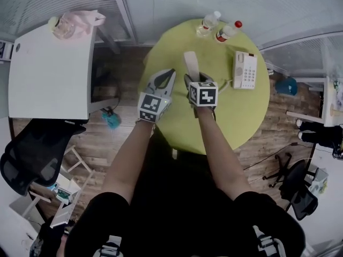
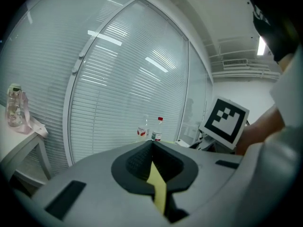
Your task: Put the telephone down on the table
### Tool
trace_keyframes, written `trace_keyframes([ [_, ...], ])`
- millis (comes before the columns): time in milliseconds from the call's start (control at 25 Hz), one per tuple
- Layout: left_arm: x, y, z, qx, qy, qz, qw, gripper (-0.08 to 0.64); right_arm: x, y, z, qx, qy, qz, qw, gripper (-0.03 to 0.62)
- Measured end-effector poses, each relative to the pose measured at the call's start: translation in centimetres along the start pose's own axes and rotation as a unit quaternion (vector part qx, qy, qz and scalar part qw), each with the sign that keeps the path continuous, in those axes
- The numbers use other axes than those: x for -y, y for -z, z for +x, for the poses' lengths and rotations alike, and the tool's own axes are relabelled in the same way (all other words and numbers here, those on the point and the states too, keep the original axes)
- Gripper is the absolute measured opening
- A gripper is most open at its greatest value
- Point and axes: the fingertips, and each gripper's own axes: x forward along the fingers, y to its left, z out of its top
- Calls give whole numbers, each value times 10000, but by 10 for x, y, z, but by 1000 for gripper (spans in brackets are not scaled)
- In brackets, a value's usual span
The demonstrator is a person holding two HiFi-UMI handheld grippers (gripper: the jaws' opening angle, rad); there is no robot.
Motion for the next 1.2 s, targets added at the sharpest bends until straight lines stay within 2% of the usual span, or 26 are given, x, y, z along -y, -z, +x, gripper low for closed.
trace_keyframes([
  [800,-39,77,0,-561,-281,-241,9977,12,-39,38,69,-456,-298,139,9984,215],
  [1080,-43,83,2,-479,-306,-266,9980,12,-43,48,80,-566,-338,152,9977,215],
  [1200,-42,84,1,-567,-281,-275,9976,12,-45,54,84,-633,-356,158,9972,215],
])
